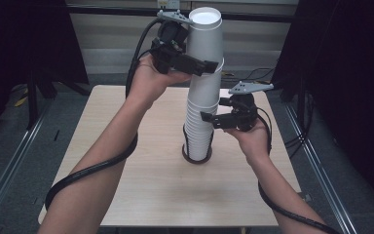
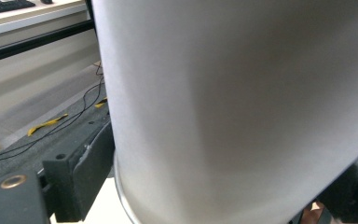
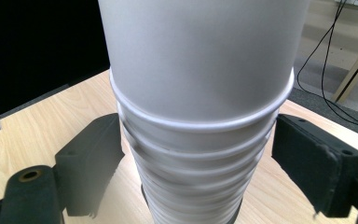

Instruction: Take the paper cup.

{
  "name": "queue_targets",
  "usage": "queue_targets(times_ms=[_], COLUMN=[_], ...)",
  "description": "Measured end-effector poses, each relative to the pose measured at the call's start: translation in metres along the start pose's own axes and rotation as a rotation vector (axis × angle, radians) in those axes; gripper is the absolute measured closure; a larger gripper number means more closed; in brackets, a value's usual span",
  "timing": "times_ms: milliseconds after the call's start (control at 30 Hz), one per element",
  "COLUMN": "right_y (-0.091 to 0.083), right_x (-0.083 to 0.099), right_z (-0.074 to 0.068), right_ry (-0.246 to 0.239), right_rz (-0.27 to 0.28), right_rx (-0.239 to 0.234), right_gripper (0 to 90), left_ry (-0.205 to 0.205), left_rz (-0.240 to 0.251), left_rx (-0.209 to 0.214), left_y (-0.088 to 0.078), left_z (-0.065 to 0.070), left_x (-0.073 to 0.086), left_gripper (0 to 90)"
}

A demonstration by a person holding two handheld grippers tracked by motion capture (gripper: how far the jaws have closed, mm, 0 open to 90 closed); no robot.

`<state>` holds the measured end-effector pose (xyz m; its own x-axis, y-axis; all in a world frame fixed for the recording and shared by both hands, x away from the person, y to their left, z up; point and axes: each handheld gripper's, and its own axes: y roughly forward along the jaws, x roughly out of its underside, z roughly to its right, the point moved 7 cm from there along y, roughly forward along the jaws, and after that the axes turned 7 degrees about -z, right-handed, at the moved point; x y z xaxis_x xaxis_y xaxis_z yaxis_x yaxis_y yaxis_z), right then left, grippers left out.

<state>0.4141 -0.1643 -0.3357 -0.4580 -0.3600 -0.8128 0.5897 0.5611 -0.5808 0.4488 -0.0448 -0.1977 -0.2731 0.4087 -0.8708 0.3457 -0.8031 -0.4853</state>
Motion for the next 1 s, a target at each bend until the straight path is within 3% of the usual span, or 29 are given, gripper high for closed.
queue_targets(times_ms=[367,567,1000], right_y=[0.004,0.003,-0.003], right_x=[0.008,0.013,0.029], right_z=[0.002,0.004,0.013], right_ry=[0.012,0.008,0.031], right_rz=[-0.008,-0.018,-0.020], right_rx=[-0.004,-0.003,0.001], right_gripper=[14.1,14.0,14.0], left_ry=[-0.002,-0.007,-0.026], left_rz=[0.001,0.003,0.014], left_rx=[-0.007,0.003,-0.019], left_y=[-0.012,-0.018,-0.039], left_z=[-0.003,-0.005,-0.017], left_x=[-0.002,0.004,0.026], left_gripper=[10.4,10.4,10.3])
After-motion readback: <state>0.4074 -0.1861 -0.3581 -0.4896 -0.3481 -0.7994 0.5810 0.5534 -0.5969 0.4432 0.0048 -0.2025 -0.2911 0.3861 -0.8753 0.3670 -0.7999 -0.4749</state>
